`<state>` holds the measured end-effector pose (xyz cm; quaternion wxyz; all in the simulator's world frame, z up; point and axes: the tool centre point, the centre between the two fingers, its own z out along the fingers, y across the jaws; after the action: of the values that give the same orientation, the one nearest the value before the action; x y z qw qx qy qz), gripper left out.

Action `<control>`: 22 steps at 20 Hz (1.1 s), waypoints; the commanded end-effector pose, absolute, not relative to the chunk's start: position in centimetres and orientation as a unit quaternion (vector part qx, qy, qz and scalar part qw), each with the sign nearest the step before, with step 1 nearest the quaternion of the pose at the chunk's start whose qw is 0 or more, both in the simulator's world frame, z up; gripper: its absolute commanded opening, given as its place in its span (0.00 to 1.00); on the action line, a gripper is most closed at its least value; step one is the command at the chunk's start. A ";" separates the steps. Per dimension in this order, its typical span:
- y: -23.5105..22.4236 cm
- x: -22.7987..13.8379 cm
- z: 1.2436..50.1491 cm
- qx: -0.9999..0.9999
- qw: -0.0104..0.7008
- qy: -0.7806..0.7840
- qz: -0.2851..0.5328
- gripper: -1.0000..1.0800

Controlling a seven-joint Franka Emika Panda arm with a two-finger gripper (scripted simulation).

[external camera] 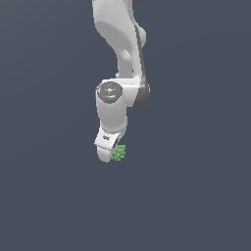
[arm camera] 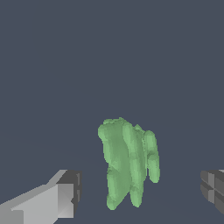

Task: Pick up the object and move it to a goal position.

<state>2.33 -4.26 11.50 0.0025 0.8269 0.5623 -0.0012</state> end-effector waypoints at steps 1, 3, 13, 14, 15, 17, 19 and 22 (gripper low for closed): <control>-4.3 2.4 11.3 0.814 0.002 0.581 -0.001 0.96; -4.4 2.4 11.1 0.806 0.001 0.591 -0.001 0.96; -4.5 2.5 10.9 0.791 0.000 0.611 0.000 0.96; -4.5 2.5 10.8 0.791 0.000 0.611 0.000 0.96; -4.5 2.5 10.7 0.791 0.000 0.611 0.000 0.96; -4.5 2.5 10.2 0.791 0.000 0.611 0.000 0.96; -4.5 2.5 9.4 0.791 0.000 0.612 0.000 0.96; -4.5 2.4 7.7 0.790 0.000 0.613 0.000 0.96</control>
<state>2.47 -4.50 8.59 0.0004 0.7908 0.6121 0.0003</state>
